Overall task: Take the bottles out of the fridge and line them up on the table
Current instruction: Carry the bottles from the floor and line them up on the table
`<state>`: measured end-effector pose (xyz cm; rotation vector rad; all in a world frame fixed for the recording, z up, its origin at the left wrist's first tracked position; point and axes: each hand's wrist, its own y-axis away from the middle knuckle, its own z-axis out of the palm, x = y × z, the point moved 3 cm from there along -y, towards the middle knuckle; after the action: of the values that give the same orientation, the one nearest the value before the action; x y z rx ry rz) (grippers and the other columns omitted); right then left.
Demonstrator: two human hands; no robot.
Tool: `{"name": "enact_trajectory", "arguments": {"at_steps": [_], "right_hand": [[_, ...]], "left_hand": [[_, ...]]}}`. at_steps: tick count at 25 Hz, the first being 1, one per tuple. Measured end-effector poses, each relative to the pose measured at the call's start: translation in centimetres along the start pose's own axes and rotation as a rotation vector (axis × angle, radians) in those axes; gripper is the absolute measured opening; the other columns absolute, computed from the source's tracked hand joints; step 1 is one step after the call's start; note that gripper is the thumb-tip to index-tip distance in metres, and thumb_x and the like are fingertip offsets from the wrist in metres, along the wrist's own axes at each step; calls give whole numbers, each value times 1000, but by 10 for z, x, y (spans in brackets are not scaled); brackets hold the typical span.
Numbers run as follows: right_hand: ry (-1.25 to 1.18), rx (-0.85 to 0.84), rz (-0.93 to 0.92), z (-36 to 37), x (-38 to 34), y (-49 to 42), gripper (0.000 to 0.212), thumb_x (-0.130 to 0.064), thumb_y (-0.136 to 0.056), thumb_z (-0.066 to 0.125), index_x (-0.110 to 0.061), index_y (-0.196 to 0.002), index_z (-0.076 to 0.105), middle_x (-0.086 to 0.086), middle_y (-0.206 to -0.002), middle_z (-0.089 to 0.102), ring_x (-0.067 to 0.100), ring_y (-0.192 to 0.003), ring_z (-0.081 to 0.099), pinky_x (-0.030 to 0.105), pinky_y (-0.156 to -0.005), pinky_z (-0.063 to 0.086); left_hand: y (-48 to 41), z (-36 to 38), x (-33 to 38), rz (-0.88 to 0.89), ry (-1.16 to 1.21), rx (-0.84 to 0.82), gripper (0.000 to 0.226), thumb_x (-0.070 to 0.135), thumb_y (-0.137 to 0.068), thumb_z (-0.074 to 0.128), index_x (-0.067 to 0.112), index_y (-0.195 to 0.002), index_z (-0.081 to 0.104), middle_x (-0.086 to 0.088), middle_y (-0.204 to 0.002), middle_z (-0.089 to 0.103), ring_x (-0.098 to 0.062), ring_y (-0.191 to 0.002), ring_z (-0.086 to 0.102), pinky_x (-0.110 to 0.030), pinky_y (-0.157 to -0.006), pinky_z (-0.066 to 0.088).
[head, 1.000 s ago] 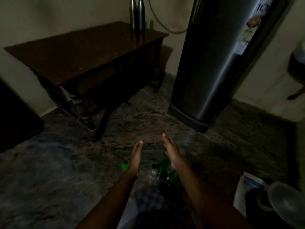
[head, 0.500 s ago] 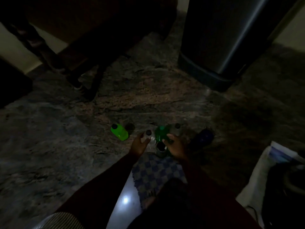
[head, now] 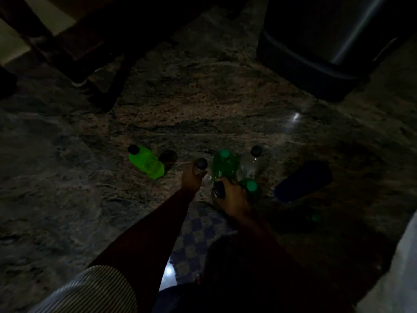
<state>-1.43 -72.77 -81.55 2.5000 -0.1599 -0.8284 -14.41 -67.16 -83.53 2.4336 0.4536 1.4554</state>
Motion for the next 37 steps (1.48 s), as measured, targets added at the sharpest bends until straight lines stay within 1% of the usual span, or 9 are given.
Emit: {"name": "enact_trajectory", "arguments": {"at_steps": [3, 7, 13, 17, 22, 26, 30, 34, 37], "right_hand": [[43, -26, -18, -10, -3, 12, 51, -34, -88, 53, -18, -134, 40, 14, -136, 47, 36, -119, 50, 40, -95, 41], [9, -9, -12, -38, -25, 54, 54, -28, -84, 59, -23, -135, 39, 9, -141, 42, 35, -123, 47, 42, -98, 42], [-13, 76, -124, -125, -122, 165, 56, -35, -82, 61, -31, -135, 41, 1, -142, 45, 32, -123, 48, 40, -96, 41], [-69, 150, -286, -191, -204, 241, 56, -37, -77, 68, -31, -129, 49, -2, -136, 54, 27, -122, 53, 39, -95, 47], [-122, 199, -432, -262, -309, 329, 58, -39, -71, 75, -33, -125, 55, -1, -129, 61, 23, -117, 58, 35, -93, 49], [-227, 235, -539, -304, -385, 369, 58, -41, -66, 78, -36, -121, 58, -5, -124, 65, 15, -115, 59, 31, -93, 51], [-211, 243, -693, -322, -461, 388, 57, -47, -65, 77, -39, -119, 59, -11, -125, 64, 7, -116, 57, 22, -91, 48], [-286, 152, -785, -325, -540, 368, 55, -38, -65, 80, -34, -116, 63, -10, -120, 66, -2, -107, 58, 10, -86, 45], [-335, 157, -811, -322, -603, 336, 55, -41, -62, 80, -34, -114, 64, -7, -116, 68, 3, -105, 62, 23, -93, 52]], "left_hand": [[20, -10, -16, 102, -79, -79, 60, 30, -72, 64, -9, -117, 54, -26, -122, 57, -33, -116, 52, -24, -95, 35], [85, -50, 0, 97, 7, -91, 58, 31, -70, 61, 1, -119, 54, -5, -118, 54, -16, -112, 50, -23, -93, 38], [201, -147, 102, 72, 167, -162, 36, 0, -81, 63, 5, -116, 55, -3, -114, 57, 26, -86, 54, -2, -79, 42], [286, -217, 173, 45, 280, -6, 29, -2, -84, 58, 2, -113, 60, -1, -106, 65, 16, -86, 60, -14, -80, 51], [362, -308, 249, 132, 349, 186, 28, 6, -84, 61, 1, -112, 62, -14, -109, 68, -21, -104, 63, -23, -85, 50], [398, -386, 316, 304, 345, 278, 23, 1, -82, 62, 7, -104, 64, 5, -95, 70, 7, -87, 63, -11, -77, 48], [418, -452, 347, 409, 473, 390, 24, -1, -82, 59, 14, -100, 64, 25, -81, 72, 10, -84, 64, -7, -71, 49], [401, -524, 362, 473, 526, 455, 22, 4, -85, 56, 22, -92, 66, 19, -83, 74, 3, -82, 67, -10, -68, 51], [368, -587, 369, 521, 487, 411, 17, 12, -83, 57, 15, -96, 68, 5, -90, 75, -7, -89, 68, -18, -73, 52]]}}
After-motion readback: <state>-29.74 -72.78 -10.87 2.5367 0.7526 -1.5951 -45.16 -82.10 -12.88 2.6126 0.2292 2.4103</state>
